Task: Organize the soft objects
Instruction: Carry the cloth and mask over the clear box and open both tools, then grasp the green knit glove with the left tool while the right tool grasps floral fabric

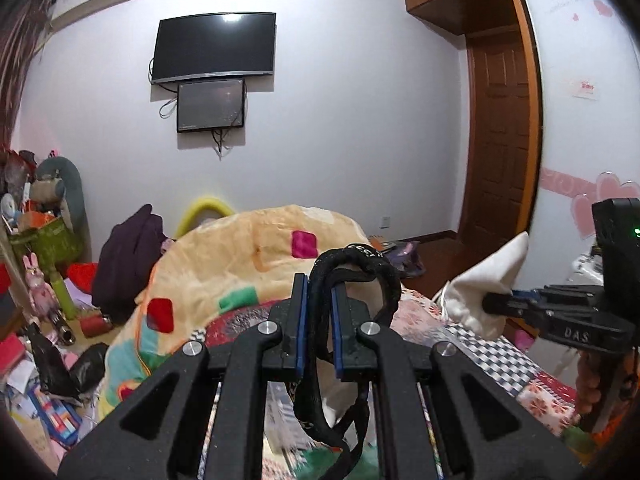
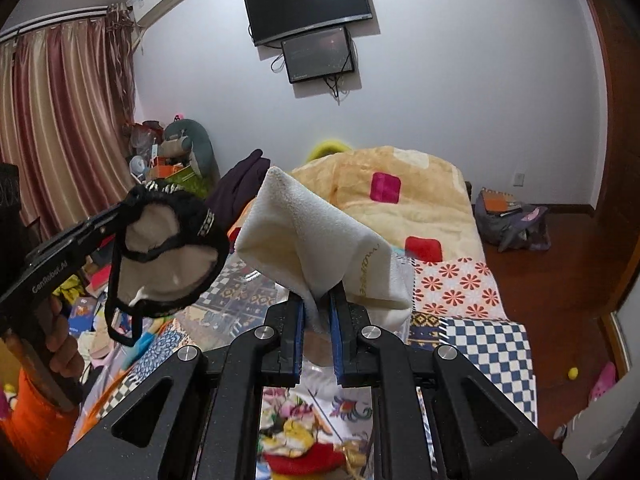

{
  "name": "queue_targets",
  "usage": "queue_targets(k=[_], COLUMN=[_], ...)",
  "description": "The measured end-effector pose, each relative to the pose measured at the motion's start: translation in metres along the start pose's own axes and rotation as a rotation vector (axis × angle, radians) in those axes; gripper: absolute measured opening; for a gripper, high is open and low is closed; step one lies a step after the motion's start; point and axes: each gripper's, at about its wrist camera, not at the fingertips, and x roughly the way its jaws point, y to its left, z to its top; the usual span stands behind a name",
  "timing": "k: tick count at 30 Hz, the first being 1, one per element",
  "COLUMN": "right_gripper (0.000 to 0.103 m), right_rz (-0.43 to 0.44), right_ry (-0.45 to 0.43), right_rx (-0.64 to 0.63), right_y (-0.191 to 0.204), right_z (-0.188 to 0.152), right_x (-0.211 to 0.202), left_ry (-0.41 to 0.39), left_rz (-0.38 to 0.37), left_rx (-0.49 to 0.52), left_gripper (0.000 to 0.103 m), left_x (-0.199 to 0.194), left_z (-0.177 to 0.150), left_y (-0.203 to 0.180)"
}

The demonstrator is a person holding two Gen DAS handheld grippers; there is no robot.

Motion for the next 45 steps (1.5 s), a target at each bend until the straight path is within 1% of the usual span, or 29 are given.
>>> queue_targets(k=[4,6,10,15,19,22,24,25,26,27,28,29,31,32,36,38,40,43,45], right_gripper=[0.01,0.01,0.01,0.01,0.012,0.012,0.018,0.022,0.033,0.046,0.051,0.055,0.056,0.057,0.069,0.071,0.074,0.076,0.076], right_rz=[0.002,0.005,0.009,0.009,0.012,0.006,0.001,-0.004,-0.006,-0.007,-0.012,-0.019,-0.027,-0.026,-0.024,-0.029,-0.025,-0.005,0.003], right_ry=[0.034,0.056,0.115,0.204,0.265,0.294,0.308,0.303,0.301,0.295,0.282,0.268,0.244,0.238,0.199,0.171,0.15,0.13,0.128], right_rx=[-0.009,-0.018,-0.033,-0.046,-0.041,-0.048,-0.056,-0.058,-0.059,-0.058,-0.057,-0.059,-0.069,-0.068,-0.056,-0.056,-0.051,-0.041,-0.043], right_y=[-0.002,-0.002,-0.002,-0.005,-0.005,-0.003,-0.001,-0.001,-0.001,0.0,0.0,0.001,0.003,0.004,0.007,0.009,0.011,0.016,0.019], right_z=[0.001,0.0,-0.007,-0.023,-0.032,-0.036,-0.037,-0.037,-0.036,-0.035,-0.034,-0.032,-0.028,-0.026,-0.019,-0.017,-0.016,-0.018,-0.021], right_x=[0.02,0.031,0.051,0.081,0.096,0.1,0.101,0.099,0.097,0.096,0.093,0.089,0.081,0.078,0.06,0.049,0.038,0.023,0.018], left_ry=[0.016,0.038,0.125,0.228,0.305,0.378,0.393,0.401,0.406,0.41,0.408,0.394,0.367,0.358,0.318,0.304,0.286,0.28,0.292], left_rz=[0.031,0.037,0.04,0.035,0.021,0.007,0.002,-0.001,-0.004,-0.012,-0.017,-0.019,-0.017,-0.019,-0.02,-0.014,-0.014,-0.02,-0.03], left_rx=[0.023,0.031,0.033,0.022,0.019,0.004,-0.003,-0.006,-0.011,-0.018,-0.026,-0.033,-0.031,-0.032,-0.045,-0.04,-0.035,-0.036,-0.037], left_gripper=[0.009,0.009,0.009,0.009,0.01,0.01,0.011,0.017,0.022,0.034,0.044,0.048,0.055,0.057,0.07,0.076,0.085,0.092,0.093], left_x=[0.027,0.041,0.072,0.101,0.121,0.132,0.134,0.133,0.133,0.131,0.13,0.125,0.114,0.109,0.085,0.074,0.059,0.042,0.035], left_z=[-0.002,-0.006,-0.022,-0.042,-0.055,-0.064,-0.068,-0.069,-0.07,-0.07,-0.069,-0.067,-0.063,-0.061,-0.053,-0.051,-0.051,-0.056,-0.061], left_y=[0.002,0.002,0.007,0.01,0.008,0.007,0.007,0.007,0.008,0.008,0.008,0.009,0.008,0.008,0.008,0.007,0.005,0.002,0.001])
